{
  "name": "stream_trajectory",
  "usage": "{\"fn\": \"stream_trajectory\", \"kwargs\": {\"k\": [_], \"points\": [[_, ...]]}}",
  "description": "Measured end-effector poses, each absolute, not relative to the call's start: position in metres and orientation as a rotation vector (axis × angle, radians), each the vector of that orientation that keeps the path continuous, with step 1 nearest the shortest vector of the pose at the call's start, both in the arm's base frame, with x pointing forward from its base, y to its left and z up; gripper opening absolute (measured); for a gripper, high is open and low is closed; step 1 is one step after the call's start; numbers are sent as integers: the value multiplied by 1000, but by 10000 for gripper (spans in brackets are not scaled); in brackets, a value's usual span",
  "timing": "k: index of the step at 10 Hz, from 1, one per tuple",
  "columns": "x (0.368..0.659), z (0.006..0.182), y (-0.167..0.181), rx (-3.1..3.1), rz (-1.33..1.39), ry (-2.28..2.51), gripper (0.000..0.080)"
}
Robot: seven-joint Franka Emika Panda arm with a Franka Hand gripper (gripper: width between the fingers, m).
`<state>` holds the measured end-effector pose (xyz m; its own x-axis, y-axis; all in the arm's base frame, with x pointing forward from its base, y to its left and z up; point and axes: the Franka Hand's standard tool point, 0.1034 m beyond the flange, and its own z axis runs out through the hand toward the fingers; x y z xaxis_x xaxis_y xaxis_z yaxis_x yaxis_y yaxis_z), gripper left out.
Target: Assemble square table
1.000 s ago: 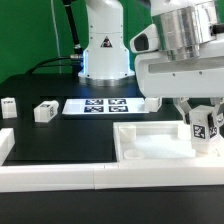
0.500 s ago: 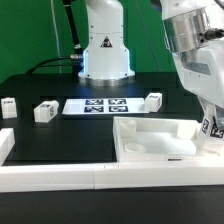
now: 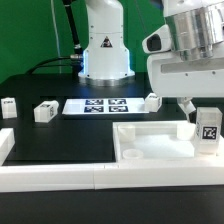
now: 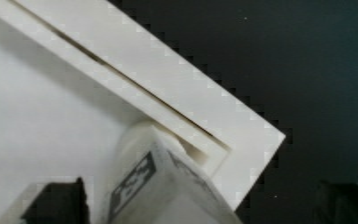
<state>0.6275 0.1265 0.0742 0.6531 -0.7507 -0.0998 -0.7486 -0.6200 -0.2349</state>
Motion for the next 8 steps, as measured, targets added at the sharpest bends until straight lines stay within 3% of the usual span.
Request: {"fn": "stream_trajectory", "kwargs": {"k": [3,4,6,7,8], "points": [[628,74,124,-2738,-53,915,649],[629,76,112,-2895,-64,528,649],[632,78,113,-2920,-74,446,649],[632,78,114,-2915,-71,474,541],[632,78,114,-2907,-67,514,541]]}}
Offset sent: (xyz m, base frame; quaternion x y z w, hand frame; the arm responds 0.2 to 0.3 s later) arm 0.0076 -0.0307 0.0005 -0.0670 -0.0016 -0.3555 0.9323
